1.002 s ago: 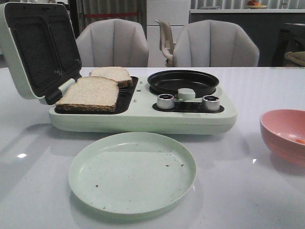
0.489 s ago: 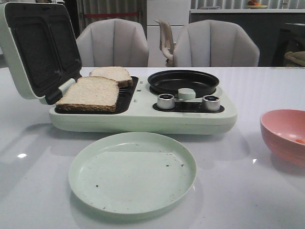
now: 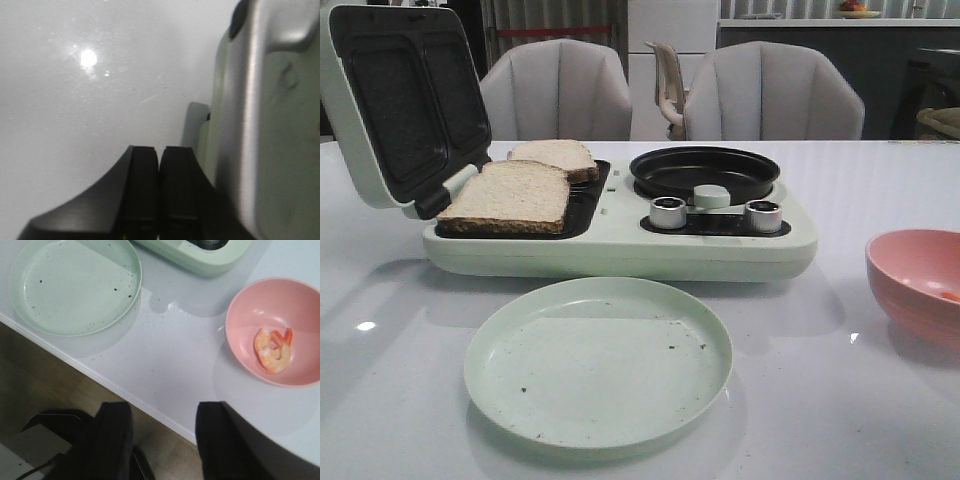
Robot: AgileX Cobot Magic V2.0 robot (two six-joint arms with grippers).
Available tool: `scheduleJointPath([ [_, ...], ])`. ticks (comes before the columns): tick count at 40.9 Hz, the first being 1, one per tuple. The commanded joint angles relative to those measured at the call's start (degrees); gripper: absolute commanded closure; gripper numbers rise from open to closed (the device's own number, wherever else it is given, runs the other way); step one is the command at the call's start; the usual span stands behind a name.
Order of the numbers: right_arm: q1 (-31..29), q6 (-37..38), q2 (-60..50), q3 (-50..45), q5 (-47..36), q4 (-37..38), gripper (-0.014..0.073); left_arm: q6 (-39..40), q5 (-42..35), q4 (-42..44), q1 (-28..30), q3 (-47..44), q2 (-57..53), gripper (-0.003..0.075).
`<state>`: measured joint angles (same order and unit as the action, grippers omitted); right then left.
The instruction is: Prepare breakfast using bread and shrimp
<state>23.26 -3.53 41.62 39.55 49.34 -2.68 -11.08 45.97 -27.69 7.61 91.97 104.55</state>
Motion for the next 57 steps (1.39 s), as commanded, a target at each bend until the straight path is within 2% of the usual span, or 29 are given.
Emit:
scheduleJointPath([
  [1,-0.25,0.01,-0.23,1.41,-3.30,0.00,0.0172,-3.72,-1.23,-7.48,-0.34,2.95,-3.01,0.0619],
  [12,-0.25,0.01,-0.23,1.41,-3.30,0.00,0.0172,-6.22,-0.45,-10.50,-1.74,3.08,-3.11,0.0619],
  [21,-0.25,0.01,-0.23,1.41,-3.30,0.00,0.0172,-6.57,-3.16,-9.15,-6.95,2.40,-3.11,0.0619],
  [34,-0.25,0.01,-0.23,1.41,-3.30,0.00,0.0172,-6.57,-8.96,-1.84,-15.87,-3.87,-4.58,0.0619],
  [43,-0.25,0.01,-0.23,1.41,-3.30,0.00,0.0172,-8.44,-13.43,-1.52,-18.68,-10.95,-11.95,0.0619],
  [57,-0.25,0.01,-0.23,1.41,-3.30,0.00,0.0172,-8.56,-13.55,6.44,-23.49,-24.19,-27.64,0.0619],
])
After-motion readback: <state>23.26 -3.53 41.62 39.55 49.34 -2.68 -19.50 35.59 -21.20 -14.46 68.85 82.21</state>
